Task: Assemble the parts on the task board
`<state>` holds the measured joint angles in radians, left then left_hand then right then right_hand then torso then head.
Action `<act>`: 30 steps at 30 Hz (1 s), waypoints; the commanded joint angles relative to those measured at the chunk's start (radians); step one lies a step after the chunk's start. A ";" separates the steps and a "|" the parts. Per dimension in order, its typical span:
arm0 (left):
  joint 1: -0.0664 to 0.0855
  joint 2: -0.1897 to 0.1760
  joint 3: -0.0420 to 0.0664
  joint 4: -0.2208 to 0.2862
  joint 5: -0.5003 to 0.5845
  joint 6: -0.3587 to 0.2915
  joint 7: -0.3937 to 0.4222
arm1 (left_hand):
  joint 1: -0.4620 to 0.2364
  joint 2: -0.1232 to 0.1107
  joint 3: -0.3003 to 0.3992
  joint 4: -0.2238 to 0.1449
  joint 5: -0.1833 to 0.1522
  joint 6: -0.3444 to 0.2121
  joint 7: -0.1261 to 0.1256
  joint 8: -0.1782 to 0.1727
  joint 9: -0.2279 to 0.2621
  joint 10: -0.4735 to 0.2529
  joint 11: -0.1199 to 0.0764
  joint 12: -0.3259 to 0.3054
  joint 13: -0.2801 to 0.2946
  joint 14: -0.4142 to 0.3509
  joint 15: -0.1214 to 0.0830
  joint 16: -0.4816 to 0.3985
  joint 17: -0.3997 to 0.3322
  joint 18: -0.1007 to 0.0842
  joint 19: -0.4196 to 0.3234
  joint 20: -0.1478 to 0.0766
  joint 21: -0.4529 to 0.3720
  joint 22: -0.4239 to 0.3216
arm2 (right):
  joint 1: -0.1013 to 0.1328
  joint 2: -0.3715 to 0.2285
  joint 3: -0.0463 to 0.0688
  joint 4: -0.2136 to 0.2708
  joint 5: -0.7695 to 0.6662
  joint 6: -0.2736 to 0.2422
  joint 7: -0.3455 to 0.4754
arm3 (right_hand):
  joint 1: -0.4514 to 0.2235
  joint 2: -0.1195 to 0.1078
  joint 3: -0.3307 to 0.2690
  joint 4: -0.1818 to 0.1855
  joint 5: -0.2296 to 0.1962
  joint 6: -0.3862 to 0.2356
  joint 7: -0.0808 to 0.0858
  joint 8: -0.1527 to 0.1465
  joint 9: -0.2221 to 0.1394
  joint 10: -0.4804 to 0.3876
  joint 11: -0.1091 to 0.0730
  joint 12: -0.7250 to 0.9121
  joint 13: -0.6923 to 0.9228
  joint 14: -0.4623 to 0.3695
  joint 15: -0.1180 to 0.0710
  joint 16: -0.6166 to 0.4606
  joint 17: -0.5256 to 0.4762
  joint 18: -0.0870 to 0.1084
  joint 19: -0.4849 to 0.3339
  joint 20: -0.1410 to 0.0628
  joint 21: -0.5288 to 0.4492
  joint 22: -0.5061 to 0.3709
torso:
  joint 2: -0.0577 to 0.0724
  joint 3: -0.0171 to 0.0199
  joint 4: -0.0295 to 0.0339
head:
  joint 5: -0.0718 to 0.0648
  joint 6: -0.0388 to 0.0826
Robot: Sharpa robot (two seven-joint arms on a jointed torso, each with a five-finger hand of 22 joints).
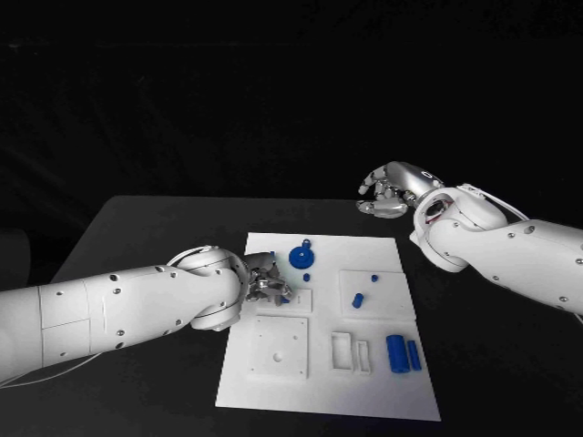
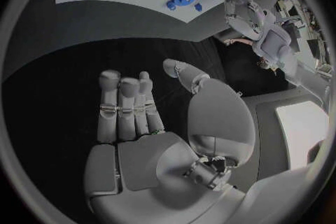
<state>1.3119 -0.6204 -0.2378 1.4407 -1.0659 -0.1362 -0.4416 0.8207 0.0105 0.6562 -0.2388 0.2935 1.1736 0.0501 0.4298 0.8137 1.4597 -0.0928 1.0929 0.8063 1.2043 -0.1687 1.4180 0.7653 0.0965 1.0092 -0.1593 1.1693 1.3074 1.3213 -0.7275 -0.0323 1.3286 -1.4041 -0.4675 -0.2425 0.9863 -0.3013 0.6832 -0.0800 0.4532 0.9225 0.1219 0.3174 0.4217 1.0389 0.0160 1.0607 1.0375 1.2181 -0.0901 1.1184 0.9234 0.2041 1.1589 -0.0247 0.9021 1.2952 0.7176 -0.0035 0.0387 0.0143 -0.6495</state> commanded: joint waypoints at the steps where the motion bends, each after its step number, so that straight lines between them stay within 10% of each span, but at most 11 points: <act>1: -0.002 0.004 -0.002 -0.002 0.010 0.050 -0.011 | 0.013 -0.003 -0.002 0.006 -0.015 0.102 -0.089 0.004 -0.004 -0.062 -0.054 0.000 -0.003 0.048 -0.067 -0.005 -0.002 0.003 -0.006 -0.110 0.001 0.012 | 0.000 0.000 0.000 0.001 -0.004 0.013 0.002 | 0.006 0.003 0.005 -0.002 0.005 0.001 0.006 0.006 0.001 -0.010 0.000 0.006 -0.002 0.008 -0.003 -0.004 0.001 0.058 0.005 -0.002 -0.003 0.001 | 0.000 0.0005 0.0002 | -0.002 0.000; 11: -0.002 0.004 -0.002 -0.009 0.014 0.035 -0.010 | 0.010 -0.060 -0.013 0.039 -0.112 0.085 -0.082 0.005 -0.026 -0.061 -0.047 -0.009 -0.022 0.040 -0.064 -0.012 -0.011 0.003 -0.013 -0.110 -0.004 0.010 | 0.000 -0.001 0.000 0.000 -0.004 0.014 0.002 | 0.006 0.003 0.005 -0.003 0.006 0.001 0.006 0.006 0.001 -0.010 0.000 0.006 -0.002 0.007 -0.003 -0.004 0.001 0.058 0.005 -0.002 -0.004 0.001 | 0.000 -0.0007 -0.0005 | -0.004 0.001; 18: -0.002 -0.007 -0.002 -0.010 0.016 0.001 -0.016 | -0.010 -0.187 0.003 0.151 -0.233 0.071 -0.082 0.003 -0.049 -0.063 -0.043 -0.025 -0.048 0.032 -0.064 -0.027 -0.026 0.005 -0.015 -0.111 -0.015 0.002 | 0.000 -0.003 0.000 -0.001 -0.004 0.013 0.002 | 0.004 0.002 0.003 -0.003 0.006 0.000 0.006 0.006 0.001 -0.011 0.000 0.007 -0.003 0.007 -0.002 -0.005 0.002 0.058 0.005 -0.001 -0.004 0.002 | 0.000 -0.0013 0.0006 | -0.008 0.002; 21: -0.002 -0.012 -0.001 -0.006 0.030 -0.006 -0.016 | -0.021 -0.258 0.017 0.223 -0.244 0.064 -0.076 0.004 -0.053 -0.064 -0.042 -0.033 -0.057 0.029 -0.061 -0.033 -0.033 0.003 -0.015 -0.109 -0.019 0.000 | 0.000 -0.002 0.000 -0.002 -0.004 0.013 0.002 | 0.004 0.002 0.002 -0.003 0.006 -0.001 0.006 0.005 0.001 -0.011 0.000 0.007 -0.003 0.007 -0.002 -0.005 0.002 0.058 0.004 -0.001 -0.004 0.002 | -0.001 -0.0017 -0.0003 | -0.009 0.004; 30: -0.003 -0.021 0.000 -0.002 0.042 -0.020 -0.006 | -0.049 -0.304 -0.006 0.278 -0.245 0.056 -0.075 0.005 -0.052 -0.066 -0.041 -0.037 -0.060 0.024 -0.061 -0.034 -0.037 0.003 -0.022 -0.109 -0.019 0.001 | 0.000 -0.002 0.000 -0.003 -0.004 0.011 0.003 | 0.002 0.002 0.000 -0.003 0.007 -0.002 0.007 0.005 0.001 -0.012 0.000 0.007 -0.004 0.006 -0.002 -0.006 0.002 0.058 0.004 -0.001 -0.005 0.002 | 0.000 -0.0020 0.0002 | -0.011 0.006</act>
<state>1.3096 -0.6402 -0.2388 1.4346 -1.0438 -0.1387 -0.4526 0.7724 -0.2858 0.6472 0.0399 0.0531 1.2368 -0.0262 0.4317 0.7617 1.3998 -0.1348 1.0609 0.7476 1.2241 -0.2271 1.3902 0.7297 0.1083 0.9921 -0.1549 1.1549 1.3075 1.3211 -0.7298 -0.0323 1.3255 -1.4041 -0.4651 -0.2426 0.9863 -0.3014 0.6832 -0.0800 0.4532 0.9231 0.1213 0.3174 0.4215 1.0309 0.0165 1.0608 1.0347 1.2204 -0.0925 1.1184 0.9241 0.2044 1.1590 -0.0246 0.9021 1.2960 0.7172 -0.0052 0.0387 0.0038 -0.6437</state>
